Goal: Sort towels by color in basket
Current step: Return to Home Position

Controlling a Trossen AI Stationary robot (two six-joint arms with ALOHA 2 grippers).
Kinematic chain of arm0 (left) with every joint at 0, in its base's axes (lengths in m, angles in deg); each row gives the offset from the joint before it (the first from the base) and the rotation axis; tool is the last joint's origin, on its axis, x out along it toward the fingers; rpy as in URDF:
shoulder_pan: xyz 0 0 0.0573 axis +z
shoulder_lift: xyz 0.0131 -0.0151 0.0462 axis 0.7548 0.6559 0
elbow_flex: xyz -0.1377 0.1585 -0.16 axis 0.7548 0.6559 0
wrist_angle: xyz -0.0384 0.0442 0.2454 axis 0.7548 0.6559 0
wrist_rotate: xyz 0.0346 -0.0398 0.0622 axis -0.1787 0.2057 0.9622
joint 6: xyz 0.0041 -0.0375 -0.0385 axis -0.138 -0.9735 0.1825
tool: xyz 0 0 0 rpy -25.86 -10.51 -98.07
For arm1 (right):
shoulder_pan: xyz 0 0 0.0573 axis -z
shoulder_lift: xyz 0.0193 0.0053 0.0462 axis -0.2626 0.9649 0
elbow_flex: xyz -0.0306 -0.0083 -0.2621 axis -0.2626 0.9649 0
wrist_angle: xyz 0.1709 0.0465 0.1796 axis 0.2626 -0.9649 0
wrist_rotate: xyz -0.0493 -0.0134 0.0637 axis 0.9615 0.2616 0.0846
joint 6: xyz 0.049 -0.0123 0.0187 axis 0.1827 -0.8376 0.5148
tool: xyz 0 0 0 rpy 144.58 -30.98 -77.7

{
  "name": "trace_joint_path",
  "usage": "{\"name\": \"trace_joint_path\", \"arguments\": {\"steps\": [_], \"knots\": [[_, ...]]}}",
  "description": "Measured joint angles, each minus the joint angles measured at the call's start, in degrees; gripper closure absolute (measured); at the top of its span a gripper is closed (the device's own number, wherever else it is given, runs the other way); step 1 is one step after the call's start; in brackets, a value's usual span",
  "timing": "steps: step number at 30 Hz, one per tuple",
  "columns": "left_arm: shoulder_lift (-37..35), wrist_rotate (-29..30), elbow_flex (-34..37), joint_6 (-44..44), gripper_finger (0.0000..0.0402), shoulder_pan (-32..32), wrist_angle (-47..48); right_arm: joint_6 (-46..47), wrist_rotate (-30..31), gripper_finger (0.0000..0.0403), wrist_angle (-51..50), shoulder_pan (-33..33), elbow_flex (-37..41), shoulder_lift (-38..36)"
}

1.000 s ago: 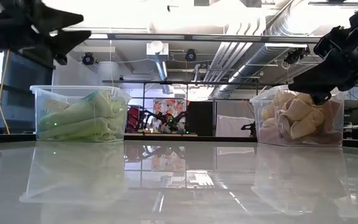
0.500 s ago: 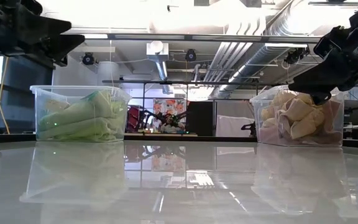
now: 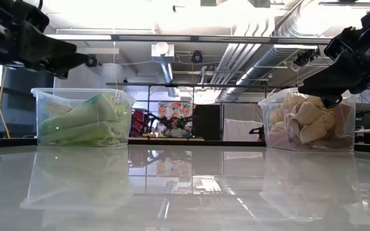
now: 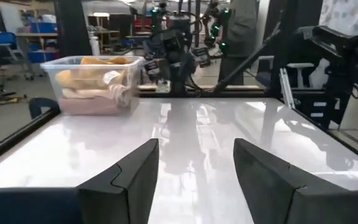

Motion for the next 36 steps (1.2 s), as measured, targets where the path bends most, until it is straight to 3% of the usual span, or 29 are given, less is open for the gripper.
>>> {"name": "trace_joint_path", "arguments": {"steps": [3, 9, 20, 26, 36], "knots": [[0.26, -0.07, 0.00, 0.05, 0.0243, 0.00, 0.12, -0.01, 0.00, 0.0289, 0.00, 0.00, 0.00, 0.00], [0.74, -0.80, 0.00, 5.79, 0.0386, 0.00, 4.16, 0.00, 0.00, 0.0289, 0.00, 0.00, 0.02, 0.00], [0.96, -3.80, 0.00, 13.55, 0.0396, 0.04, 7.82, 0.00, 0.00, 0.0289, 0.00, 0.00, 0.02, 0.00], [0.98, -2.72, 0.00, 2.62, 0.0393, 0.04, 8.04, 0.00, 0.00, 0.0289, 0.01, 0.00, 0.02, 0.00], [0.98, -2.60, 0.00, 1.59, 0.0393, 0.04, 8.07, 0.00, 0.00, 0.0289, 0.00, 0.00, 0.02, 0.00]]}}
